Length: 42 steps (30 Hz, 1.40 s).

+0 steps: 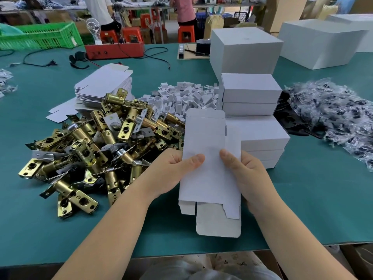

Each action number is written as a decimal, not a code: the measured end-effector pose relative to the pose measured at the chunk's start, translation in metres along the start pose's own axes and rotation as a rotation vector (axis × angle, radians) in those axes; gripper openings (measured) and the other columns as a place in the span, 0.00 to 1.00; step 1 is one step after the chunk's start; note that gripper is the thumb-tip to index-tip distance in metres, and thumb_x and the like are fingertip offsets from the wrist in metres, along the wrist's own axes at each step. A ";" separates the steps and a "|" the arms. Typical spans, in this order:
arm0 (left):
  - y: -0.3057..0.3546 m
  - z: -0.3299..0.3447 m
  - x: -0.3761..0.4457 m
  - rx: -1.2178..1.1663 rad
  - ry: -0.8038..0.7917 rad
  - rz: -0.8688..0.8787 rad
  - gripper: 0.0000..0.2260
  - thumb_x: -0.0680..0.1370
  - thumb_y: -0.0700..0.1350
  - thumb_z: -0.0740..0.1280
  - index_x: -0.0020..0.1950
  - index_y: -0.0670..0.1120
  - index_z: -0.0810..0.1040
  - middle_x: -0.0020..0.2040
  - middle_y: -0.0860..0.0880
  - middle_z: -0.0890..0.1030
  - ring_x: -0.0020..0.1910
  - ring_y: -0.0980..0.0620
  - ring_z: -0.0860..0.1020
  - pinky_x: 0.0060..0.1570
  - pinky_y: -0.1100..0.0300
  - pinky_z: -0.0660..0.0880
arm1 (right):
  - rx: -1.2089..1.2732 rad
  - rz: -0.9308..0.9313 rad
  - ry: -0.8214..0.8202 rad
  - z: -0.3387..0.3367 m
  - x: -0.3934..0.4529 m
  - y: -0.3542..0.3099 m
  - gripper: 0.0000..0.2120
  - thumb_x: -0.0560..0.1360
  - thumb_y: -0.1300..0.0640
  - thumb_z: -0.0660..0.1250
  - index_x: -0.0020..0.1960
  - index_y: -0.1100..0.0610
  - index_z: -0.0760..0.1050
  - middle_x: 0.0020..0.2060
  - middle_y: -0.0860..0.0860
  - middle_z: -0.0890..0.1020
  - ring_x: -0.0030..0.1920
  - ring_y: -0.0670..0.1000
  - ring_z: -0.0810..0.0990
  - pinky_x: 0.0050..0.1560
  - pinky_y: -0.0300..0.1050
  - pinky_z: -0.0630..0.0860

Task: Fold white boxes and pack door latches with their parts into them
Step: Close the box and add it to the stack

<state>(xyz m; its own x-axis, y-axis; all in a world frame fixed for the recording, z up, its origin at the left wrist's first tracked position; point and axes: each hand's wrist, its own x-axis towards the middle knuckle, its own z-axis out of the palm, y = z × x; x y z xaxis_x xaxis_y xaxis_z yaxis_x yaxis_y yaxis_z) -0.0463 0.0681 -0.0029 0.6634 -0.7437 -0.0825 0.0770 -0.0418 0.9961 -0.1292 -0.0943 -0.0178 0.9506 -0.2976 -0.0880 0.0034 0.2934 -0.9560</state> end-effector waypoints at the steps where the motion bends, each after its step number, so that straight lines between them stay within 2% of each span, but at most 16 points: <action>1: 0.000 0.000 0.000 -0.008 0.003 -0.015 0.10 0.75 0.53 0.67 0.48 0.54 0.87 0.52 0.50 0.86 0.53 0.50 0.84 0.48 0.62 0.79 | 0.006 -0.005 -0.003 -0.001 0.000 0.000 0.15 0.66 0.47 0.70 0.47 0.55 0.82 0.45 0.54 0.86 0.45 0.53 0.85 0.38 0.42 0.80; 5: 0.000 0.001 0.001 0.007 0.038 -0.058 0.09 0.75 0.52 0.67 0.44 0.53 0.87 0.49 0.49 0.86 0.49 0.50 0.85 0.46 0.62 0.79 | -0.072 -0.014 -0.006 -0.002 0.000 0.000 0.16 0.65 0.46 0.70 0.47 0.56 0.82 0.45 0.55 0.86 0.45 0.55 0.85 0.44 0.49 0.82; 8: 0.002 0.004 0.003 -0.006 0.149 -0.057 0.12 0.74 0.58 0.69 0.41 0.53 0.87 0.46 0.49 0.87 0.45 0.51 0.85 0.40 0.65 0.79 | -0.142 -0.017 -0.032 0.000 -0.001 0.001 0.16 0.66 0.46 0.69 0.47 0.56 0.82 0.44 0.53 0.86 0.44 0.54 0.85 0.43 0.47 0.82; 10: 0.002 0.004 0.003 -0.014 0.173 -0.045 0.13 0.72 0.58 0.67 0.39 0.53 0.87 0.44 0.49 0.87 0.44 0.52 0.85 0.39 0.66 0.79 | -0.153 -0.013 -0.030 0.001 -0.002 0.001 0.14 0.66 0.46 0.69 0.44 0.55 0.83 0.43 0.52 0.86 0.43 0.53 0.85 0.39 0.44 0.82; 13: 0.003 0.004 0.002 -0.033 0.130 -0.032 0.11 0.72 0.55 0.66 0.40 0.54 0.87 0.45 0.50 0.87 0.44 0.53 0.85 0.39 0.66 0.78 | -0.092 0.043 -0.028 0.002 -0.002 0.001 0.11 0.70 0.47 0.68 0.41 0.54 0.85 0.42 0.53 0.86 0.42 0.52 0.86 0.37 0.42 0.81; 15: 0.004 0.004 0.001 -0.025 0.077 -0.050 0.11 0.74 0.56 0.66 0.43 0.55 0.87 0.47 0.51 0.87 0.46 0.53 0.85 0.41 0.66 0.79 | -0.038 0.072 -0.013 0.002 -0.001 0.001 0.13 0.76 0.51 0.66 0.39 0.53 0.85 0.41 0.53 0.86 0.40 0.51 0.86 0.35 0.40 0.80; 17: 0.003 0.004 0.000 -0.006 0.026 -0.072 0.11 0.75 0.57 0.67 0.45 0.55 0.87 0.49 0.50 0.86 0.49 0.51 0.85 0.44 0.64 0.79 | -0.018 0.073 0.025 0.001 0.001 0.001 0.13 0.77 0.51 0.65 0.39 0.52 0.85 0.41 0.53 0.86 0.41 0.51 0.86 0.35 0.40 0.79; 20: 0.002 0.005 0.001 0.006 0.030 -0.103 0.12 0.75 0.57 0.66 0.45 0.55 0.87 0.49 0.50 0.86 0.49 0.51 0.85 0.45 0.63 0.79 | -0.087 0.021 0.088 0.000 0.002 0.002 0.13 0.77 0.53 0.66 0.37 0.55 0.84 0.40 0.53 0.86 0.40 0.52 0.85 0.37 0.44 0.81; 22: 0.003 0.004 0.002 0.005 0.035 -0.131 0.12 0.75 0.57 0.66 0.44 0.54 0.87 0.49 0.50 0.86 0.49 0.51 0.85 0.44 0.63 0.79 | -0.136 -0.050 0.143 0.001 0.003 0.003 0.12 0.77 0.54 0.66 0.36 0.55 0.81 0.37 0.49 0.86 0.37 0.48 0.84 0.35 0.42 0.80; 24: 0.004 0.003 0.000 0.037 -0.042 -0.167 0.11 0.74 0.56 0.66 0.44 0.55 0.87 0.49 0.51 0.86 0.48 0.52 0.85 0.44 0.65 0.79 | -0.148 -0.124 0.232 0.000 0.003 0.004 0.11 0.77 0.53 0.66 0.36 0.52 0.79 0.34 0.45 0.85 0.34 0.44 0.83 0.32 0.38 0.78; 27: 0.004 0.002 -0.003 0.128 -0.134 -0.203 0.10 0.75 0.57 0.65 0.44 0.58 0.87 0.48 0.54 0.86 0.48 0.56 0.84 0.44 0.68 0.78 | -0.018 -0.145 0.254 -0.002 0.002 0.001 0.09 0.79 0.52 0.63 0.45 0.52 0.80 0.40 0.46 0.86 0.40 0.46 0.85 0.35 0.38 0.79; 29: 0.002 0.001 -0.002 0.128 -0.111 -0.172 0.11 0.75 0.58 0.65 0.45 0.58 0.87 0.50 0.53 0.86 0.50 0.55 0.84 0.47 0.66 0.78 | 0.024 -0.128 0.212 -0.001 0.002 0.001 0.10 0.78 0.51 0.63 0.43 0.51 0.81 0.42 0.47 0.86 0.41 0.48 0.84 0.36 0.40 0.79; 32: 0.001 0.001 0.001 0.029 -0.014 -0.075 0.12 0.73 0.60 0.66 0.48 0.59 0.86 0.52 0.54 0.86 0.52 0.55 0.83 0.49 0.66 0.78 | -0.165 -0.163 0.189 0.001 0.001 0.004 0.13 0.76 0.46 0.66 0.37 0.52 0.77 0.36 0.47 0.81 0.37 0.47 0.78 0.37 0.42 0.73; 34: 0.001 0.000 0.002 -0.040 0.030 -0.019 0.12 0.73 0.59 0.66 0.47 0.57 0.87 0.51 0.54 0.86 0.51 0.55 0.84 0.47 0.67 0.78 | -0.319 -0.190 0.162 0.002 0.000 0.006 0.13 0.77 0.46 0.65 0.40 0.54 0.76 0.33 0.44 0.79 0.34 0.44 0.76 0.35 0.37 0.71; 38: 0.000 0.000 0.005 -0.076 0.140 0.032 0.11 0.73 0.59 0.67 0.45 0.57 0.87 0.49 0.53 0.86 0.49 0.56 0.84 0.45 0.68 0.78 | -0.412 -0.214 0.204 0.002 0.001 0.007 0.13 0.81 0.51 0.59 0.40 0.52 0.77 0.30 0.40 0.77 0.30 0.40 0.72 0.31 0.32 0.68; 42: -0.002 -0.001 0.007 -0.104 0.181 0.011 0.11 0.72 0.59 0.67 0.46 0.58 0.87 0.51 0.52 0.86 0.51 0.54 0.84 0.45 0.65 0.79 | -0.567 -0.276 0.209 0.002 0.001 0.009 0.12 0.81 0.51 0.58 0.41 0.47 0.75 0.31 0.36 0.78 0.33 0.37 0.73 0.33 0.29 0.68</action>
<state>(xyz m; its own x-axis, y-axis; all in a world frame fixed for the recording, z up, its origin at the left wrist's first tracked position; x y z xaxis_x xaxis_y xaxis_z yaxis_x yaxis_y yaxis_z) -0.0407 0.0638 -0.0051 0.7871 -0.6110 -0.0850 0.1389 0.0413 0.9894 -0.1274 -0.0905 -0.0257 0.8579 -0.4800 0.1835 0.0200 -0.3256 -0.9453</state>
